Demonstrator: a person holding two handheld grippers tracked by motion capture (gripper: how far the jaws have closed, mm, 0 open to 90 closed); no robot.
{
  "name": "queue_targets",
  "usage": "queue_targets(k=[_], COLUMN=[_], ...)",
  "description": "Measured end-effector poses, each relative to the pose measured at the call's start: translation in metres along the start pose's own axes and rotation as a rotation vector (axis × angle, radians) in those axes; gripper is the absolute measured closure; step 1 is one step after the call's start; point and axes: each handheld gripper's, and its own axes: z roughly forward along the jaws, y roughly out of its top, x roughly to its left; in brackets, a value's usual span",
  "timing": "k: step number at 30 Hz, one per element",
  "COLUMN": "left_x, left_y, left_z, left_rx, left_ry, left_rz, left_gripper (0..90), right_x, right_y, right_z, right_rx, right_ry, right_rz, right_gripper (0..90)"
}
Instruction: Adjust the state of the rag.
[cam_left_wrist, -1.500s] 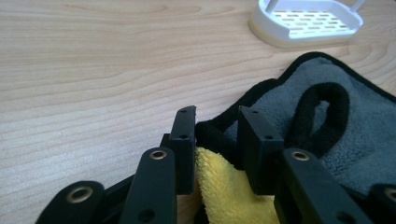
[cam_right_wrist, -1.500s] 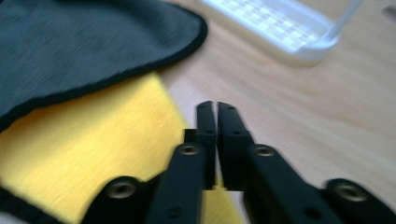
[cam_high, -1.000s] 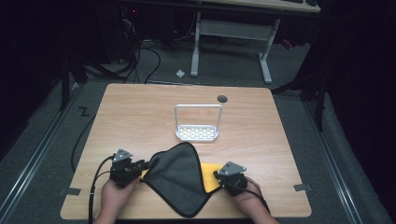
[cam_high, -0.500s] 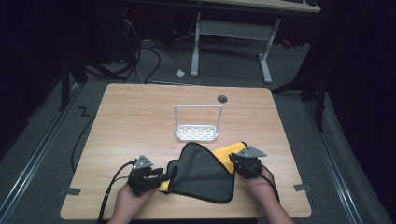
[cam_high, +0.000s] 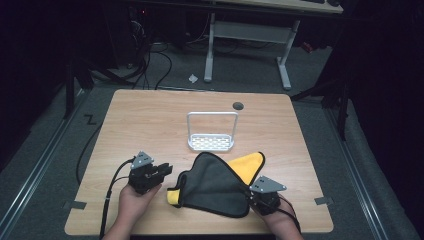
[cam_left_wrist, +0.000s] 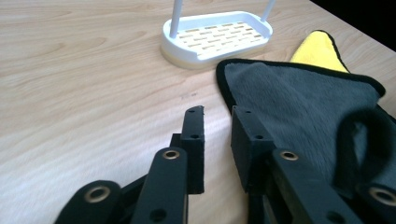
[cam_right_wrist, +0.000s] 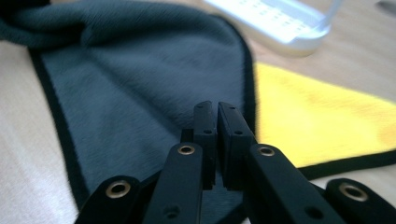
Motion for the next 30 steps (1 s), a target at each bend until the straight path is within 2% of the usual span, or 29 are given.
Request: queue_targets(k=[1, 2, 3, 4, 5, 6, 7, 8, 11, 14, 15, 17, 21, 27, 30], left_x=[0.0, -0.003, -0.003, -0.008, -0.008, -0.013, -0.013, -0.017, -0.021, -0.025, -0.025, -0.024, -0.018, -0.01, -0.008], left_y=[0.0, 0.005, 0.005, 0.008, 0.008, 0.009, 0.009, 0.009, 0.004, 0.002, 0.002, -0.002, -0.01, -0.021, -0.026], left_z=[0.0, 0.017, 0.017, 0.031, 0.031, 0.045, 0.045, 0.057, 0.066, 0.064, 0.064, 0.059, 0.047, 0.029, 0.023], left_rx=[0.0, 0.039, 0.039, 0.082, 0.082, 0.112, 0.112, 0.171, 0.232, 0.243, 0.243, 0.235, 0.209, 0.186, 0.176], left_ry=[0.0, -0.022, -0.022, -0.038, -0.038, -0.076, -0.076, -0.082, -0.09, -0.057, -0.057, -0.024, 0.019, 0.079, 0.108], left_rz=[0.0, 0.024, 0.024, 0.045, 0.045, 0.066, 0.066, 0.097, 0.148, 0.198, 0.198, 0.217, 0.212, 0.196, 0.201], left_gripper=[76.2, 77.8, 78.6, 79.3, 79.6, 80.3, 81.1, 82.0, 85.3, 89.1, 89.6, 89.8, 89.8, 89.9, 89.9], right_x=[0.001, 0.002, 0.002, 0.005, 0.005, 0.008, 0.008, 0.01, 0.009, 0.008, 0.008, 0.007, 0.002, -0.017, -0.025], right_y=[-0.001, -0.001, -0.001, -0.002, -0.002, -0.002, -0.002, -0.003, -0.005, -0.007, -0.007, -0.01, -0.012, -0.019, -0.024], right_z=[0.002, 0.005, 0.005, 0.011, 0.011, 0.015, 0.015, 0.017, 0.021, 0.026, 0.026, 0.029, 0.027, 0.018, 0.012], right_rx=[0.009, 0.021, 0.021, 0.043, 0.043, 0.057, 0.057, 0.068, 0.092, 0.115, 0.115, 0.139, 0.146, 0.165, 0.172], right_ry=[0.008, 0.016, 0.016, 0.032, 0.032, 0.039, 0.039, 0.044, 0.05, 0.055, 0.055, 0.059, 0.037, -0.02, -0.054], right_rz=[0.002, -0.005, -0.005, -0.008, -0.008, -0.024, -0.024, -0.039, -0.036, -0.039, -0.039, -0.031, -0.022, 0.018, 0.03], right_gripper=[87.0, 87.0, 87.0, 86.8, 86.8, 86.3, 86.3, 86.2, 86.2, 86.3, 86.3, 86.5, 87.6, 90.0, 90.0])
